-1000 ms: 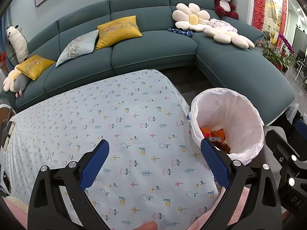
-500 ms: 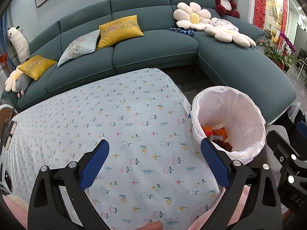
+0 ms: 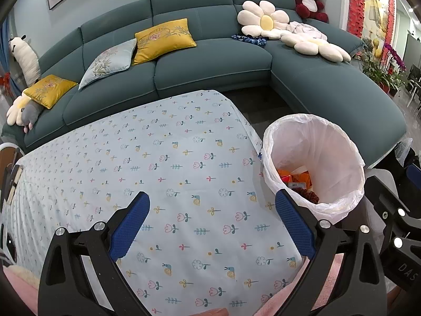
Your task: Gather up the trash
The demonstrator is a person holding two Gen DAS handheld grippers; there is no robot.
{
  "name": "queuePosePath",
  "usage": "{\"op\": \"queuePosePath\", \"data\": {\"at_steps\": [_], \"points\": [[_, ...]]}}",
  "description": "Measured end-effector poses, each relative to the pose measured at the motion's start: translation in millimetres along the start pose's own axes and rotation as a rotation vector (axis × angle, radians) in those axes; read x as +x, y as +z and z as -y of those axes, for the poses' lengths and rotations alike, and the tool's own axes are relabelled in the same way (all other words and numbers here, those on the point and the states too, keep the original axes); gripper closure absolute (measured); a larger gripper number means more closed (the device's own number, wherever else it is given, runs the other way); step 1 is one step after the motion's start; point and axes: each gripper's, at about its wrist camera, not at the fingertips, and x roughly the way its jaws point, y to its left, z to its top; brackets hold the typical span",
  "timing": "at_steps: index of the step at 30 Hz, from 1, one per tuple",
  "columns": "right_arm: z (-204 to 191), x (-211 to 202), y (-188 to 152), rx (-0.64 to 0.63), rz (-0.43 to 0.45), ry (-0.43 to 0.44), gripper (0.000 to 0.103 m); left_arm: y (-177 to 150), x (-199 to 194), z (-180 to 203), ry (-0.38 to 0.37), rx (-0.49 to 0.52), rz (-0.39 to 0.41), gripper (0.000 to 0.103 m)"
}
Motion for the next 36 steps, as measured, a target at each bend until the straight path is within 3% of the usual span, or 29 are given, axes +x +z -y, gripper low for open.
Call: {"op": "queuePosePath", "data": {"at_steps": [36], "points": [[5.0,8.0,-8.3,0.005,-0.026,-0.008,0.007,-6.2,6.8,0.4,0.021,0.003,-0.022,0.012]]}}
